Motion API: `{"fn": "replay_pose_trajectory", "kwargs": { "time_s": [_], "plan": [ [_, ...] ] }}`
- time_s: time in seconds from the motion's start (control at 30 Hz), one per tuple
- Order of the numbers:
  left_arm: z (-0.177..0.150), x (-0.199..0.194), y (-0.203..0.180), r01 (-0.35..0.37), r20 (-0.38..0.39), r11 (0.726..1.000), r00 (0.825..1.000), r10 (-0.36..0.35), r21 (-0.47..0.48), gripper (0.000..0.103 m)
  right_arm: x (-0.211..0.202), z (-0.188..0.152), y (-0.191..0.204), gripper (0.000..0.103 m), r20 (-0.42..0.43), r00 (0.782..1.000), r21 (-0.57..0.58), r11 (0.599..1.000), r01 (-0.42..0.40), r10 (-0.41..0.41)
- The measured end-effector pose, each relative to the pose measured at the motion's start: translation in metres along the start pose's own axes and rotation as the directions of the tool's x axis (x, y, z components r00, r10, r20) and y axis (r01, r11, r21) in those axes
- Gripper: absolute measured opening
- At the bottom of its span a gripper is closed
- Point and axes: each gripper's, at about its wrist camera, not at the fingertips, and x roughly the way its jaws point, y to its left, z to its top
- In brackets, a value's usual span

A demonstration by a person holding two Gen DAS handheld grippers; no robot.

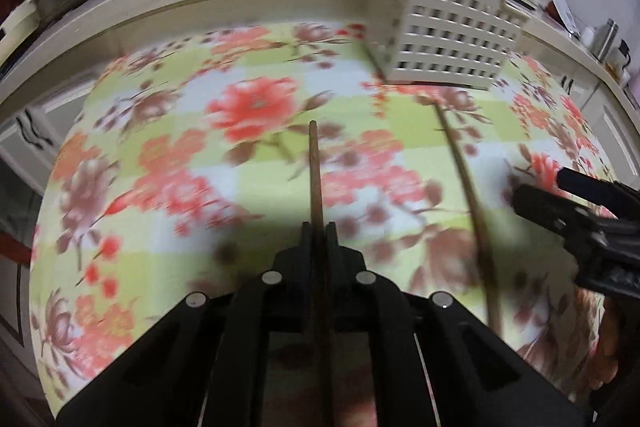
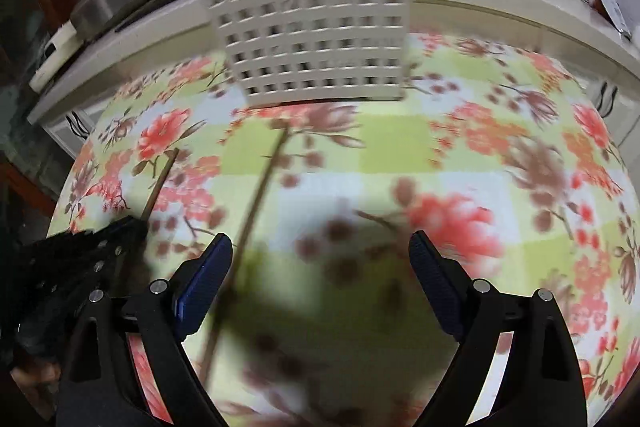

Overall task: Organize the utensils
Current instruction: 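Grasp a chopstick with the left tool while the right tool grasps another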

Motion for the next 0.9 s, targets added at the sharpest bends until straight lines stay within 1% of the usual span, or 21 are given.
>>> {"fn": "replay_pose_trajectory", "kwargs": {
  "time_s": [0.03, 0.1, 0.13, 0.17, 0.23, 0.27, 0.3, 0.37, 0.4, 0.47, 0.6, 0.63, 0.73, 0.9],
  "plan": [
    [-0.001, -0.001, 0.004, 0.002, 0.002, 1.0, 1.0, -0.002, -0.006, 0.006, 0.004, 0.002, 0.008, 0.084, -0.004, 1.0, -0.011, 1.0, 0.01, -0.01],
    [-0.004, -0.004, 0.013, 0.008, 0.009, 1.0, 1.0, -0.008, -0.016, 0.006, 0.012, 0.006, 0.02, 0.076, -0.003, 0.999, -0.043, 0.998, 0.052, -0.052],
    [-0.005, -0.005, 0.015, 0.011, 0.012, 1.0, 1.0, -0.011, -0.017, 0.006, 0.018, 0.007, 0.025, 0.065, -0.018, 0.997, -0.053, 0.996, 0.068, -0.069],
    [-0.006, -0.006, 0.017, 0.016, 0.015, 1.0, 1.0, -0.016, -0.018, 0.006, 0.024, 0.007, 0.027, 0.056, -0.043, 0.997, -0.058, 0.996, 0.066, -0.069],
    [-0.006, -0.008, 0.019, 0.029, 0.022, 0.999, 0.999, -0.029, -0.021, 0.006, 0.027, 0.006, 0.032, 0.053, -0.037, 0.996, -0.088, 0.993, 0.081, -0.085],
    [-0.005, -0.009, 0.019, 0.034, 0.025, 0.999, 0.999, -0.034, -0.021, 0.006, 0.026, 0.005, 0.034, 0.045, -0.033, 0.996, -0.104, 0.991, 0.083, -0.087],
    [-0.006, -0.009, 0.018, 0.037, 0.027, 0.999, 0.999, -0.036, -0.021, 0.006, 0.026, 0.004, 0.037, 0.041, -0.032, 0.997, -0.129, 0.989, 0.07, -0.074],
    [-0.004, -0.01, 0.016, 0.046, 0.03, 0.999, 0.999, -0.046, -0.019, 0.006, 0.024, 0.002, 0.041, 0.021, -0.033, 0.999, -0.167, 0.985, 0.037, -0.043],
    [-0.004, -0.01, 0.014, 0.049, 0.03, 0.999, 0.998, -0.048, -0.018, 0.006, 0.023, 0.001, 0.041, 0.016, -0.037, 0.999, -0.185, 0.982, 0.023, -0.03],
    [-0.004, -0.01, 0.011, 0.06, 0.028, 0.998, 0.998, -0.059, -0.017, 0.006, 0.02, -0.002, 0.037, 0.014, -0.046, 0.999, -0.215, 0.977, -0.008, -0.002],
    [-0.006, -0.013, -0.003, 0.096, 0.023, 0.995, 0.995, -0.096, -0.002, 0.006, 0.009, -0.009, 0.017, 0.01, -0.087, 0.995, -0.252, 0.965, -0.064, 0.043],
    [-0.006, -0.014, -0.009, 0.102, 0.021, 0.995, 0.995, -0.102, 0.008, 0.006, 0.004, -0.012, 0.007, 0.009, -0.102, 0.993, -0.261, 0.962, -0.08, 0.055],
    [-0.007, -0.014, -0.025, 0.118, 0.007, 0.992, 0.993, -0.119, 0.039, 0.006, -0.008, -0.019, -0.017, 0.009, -0.122, 0.991, -0.276, 0.957, -0.092, 0.06],
    [-0.01, -0.008, -0.042, 0.11, -0.037, 0.991, 0.993, -0.108, 0.077, 0.006, -0.015, -0.029, -0.038, 0.009, -0.16, 0.986, -0.28, 0.955, -0.099, 0.056]
  ]
}}
